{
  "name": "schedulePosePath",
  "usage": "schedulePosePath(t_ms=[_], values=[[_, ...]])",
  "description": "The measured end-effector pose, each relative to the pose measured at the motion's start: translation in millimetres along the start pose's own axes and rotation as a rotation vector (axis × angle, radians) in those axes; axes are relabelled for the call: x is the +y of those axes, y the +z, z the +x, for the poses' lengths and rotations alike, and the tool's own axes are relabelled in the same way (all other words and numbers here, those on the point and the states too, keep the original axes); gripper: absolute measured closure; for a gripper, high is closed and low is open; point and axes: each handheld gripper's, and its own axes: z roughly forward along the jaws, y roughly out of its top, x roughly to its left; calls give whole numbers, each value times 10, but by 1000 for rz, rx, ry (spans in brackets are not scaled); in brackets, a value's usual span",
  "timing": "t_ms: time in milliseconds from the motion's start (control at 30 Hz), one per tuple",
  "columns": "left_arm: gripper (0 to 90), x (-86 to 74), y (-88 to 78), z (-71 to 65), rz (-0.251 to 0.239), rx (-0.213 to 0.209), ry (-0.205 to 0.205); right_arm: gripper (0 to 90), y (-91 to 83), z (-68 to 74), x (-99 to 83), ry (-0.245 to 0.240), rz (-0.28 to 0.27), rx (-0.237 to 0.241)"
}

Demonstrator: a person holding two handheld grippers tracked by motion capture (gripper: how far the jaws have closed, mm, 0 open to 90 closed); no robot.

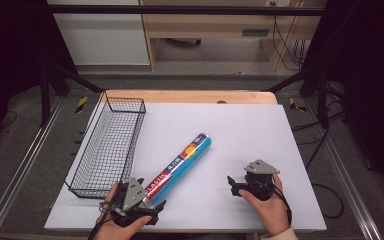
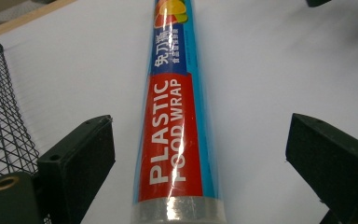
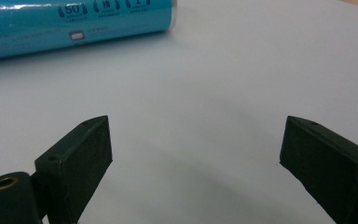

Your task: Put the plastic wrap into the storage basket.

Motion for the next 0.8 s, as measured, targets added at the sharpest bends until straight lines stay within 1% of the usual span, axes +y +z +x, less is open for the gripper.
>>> schedulePosePath(t_ms=[33, 67, 100, 167, 200, 233, 267, 300, 333, 367, 400, 433, 467, 500, 533, 567, 600, 633, 700, 733, 767, 800], values=[[84, 29, 33, 11, 15, -6, 1, 95, -1, 0, -13, -9, 3, 4], [88, 58, 67, 27, 44, -8, 12, 96, -6, -3, -21, -18, -1, 11], [91, 86, 111, 36, 68, -10, 11, 98, -15, -7, -28, -29, -3, 15], [87, 153, 195, 50, 124, -26, 12, 102, -40, -18, -37, -37, -4, 17], [88, 195, 234, 54, 159, -32, 11, 102, -57, -17, -40, -14, 4, 26], [87, 241, 273, 52, 181, -34, 14, 100, -61, -37, -48, -19, 5, 20], [87, 288, 311, 48, 203, -34, 27, 98, -71, -59, -49, -15, 9, 17], [87, 334, 348, 42, 221, -29, 39, 98, -82, -73, -49, -2, 9, 15], [87, 334, 348, 42, 221, -29, 39, 97, -90, -98, -52, -4, 8, 7], [87, 417, 414, 32, 261, -38, 58, 96, -102, -121, -56, -2, 7, -3], [86, 417, 414, 32, 261, -38, 58, 96, -102, -121, -56, -2, 7, -3], [86, 448, 449, 33, 282, -46, 59, 92, -110, -143, -64, -11, 1, -10], [85, 493, 525, 32, 328, -47, 65, 89, -157, -176, -76, 5, 1, -19], [85, 513, 562, 33, 355, -48, 74, 83, -172, -194, -79, 4, -8, -21], [85, 535, 593, 36, 373, -51, 83, 78, -190, -215, -89, 9, -10, -25], [85, 535, 593, 36, 373, -51, 83, 78, -190, -215, -89, 9, -10, -25], [85, 583, 659, 40, 408, -52, 98, 77, -217, -260, -116, 20, -9, -29], [85, 617, 699, 39, 431, -54, 121, 77, -226, -278, -132, 28, -7, -30], [93, 675, 754, 38, 449, -35, 156, 77, -232, -310, -160, 24, -7, -32], [92, 709, 787, 41, 453, -26, 164, 78, -237, -312, -167, 37, -2, -32], [92, 733, 811, 47, 460, -17, 171, 78, -238, -328, -172, 30, -4, -32], [91, 766, 853, 57, 461, -6, 173, 79, -242, -329, -172, 38, -4, -34]])
